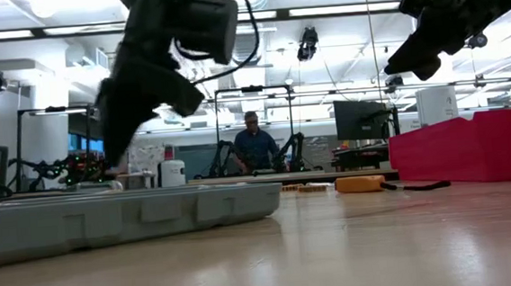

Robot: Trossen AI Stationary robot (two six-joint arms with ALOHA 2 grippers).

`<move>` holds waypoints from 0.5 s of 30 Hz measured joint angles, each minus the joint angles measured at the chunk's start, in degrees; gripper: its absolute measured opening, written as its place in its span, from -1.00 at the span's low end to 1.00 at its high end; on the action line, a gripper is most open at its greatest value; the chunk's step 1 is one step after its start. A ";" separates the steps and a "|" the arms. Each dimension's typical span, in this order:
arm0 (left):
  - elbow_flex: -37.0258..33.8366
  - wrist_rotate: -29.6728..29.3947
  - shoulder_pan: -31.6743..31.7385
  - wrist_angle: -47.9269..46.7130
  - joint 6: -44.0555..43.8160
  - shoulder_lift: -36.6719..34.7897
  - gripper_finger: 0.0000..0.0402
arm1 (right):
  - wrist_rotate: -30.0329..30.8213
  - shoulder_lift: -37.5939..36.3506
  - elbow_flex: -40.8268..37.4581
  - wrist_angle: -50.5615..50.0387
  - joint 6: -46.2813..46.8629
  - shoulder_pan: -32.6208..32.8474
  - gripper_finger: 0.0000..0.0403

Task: Prefit tool cases
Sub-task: Put the yellow measuring tape into the gray pre-fit tool case

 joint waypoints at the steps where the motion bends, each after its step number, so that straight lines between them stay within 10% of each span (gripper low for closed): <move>1: -0.44 0.91 -0.12 -0.88 0.06 -0.14 -0.69 | -0.22 0.00 0.00 -0.04 0.06 0.00 -0.55; 15: -1.12 6.85 -4.63 0.60 -2.51 -4.04 -0.71 | -3.21 2.73 -0.96 3.48 1.90 4.95 -0.46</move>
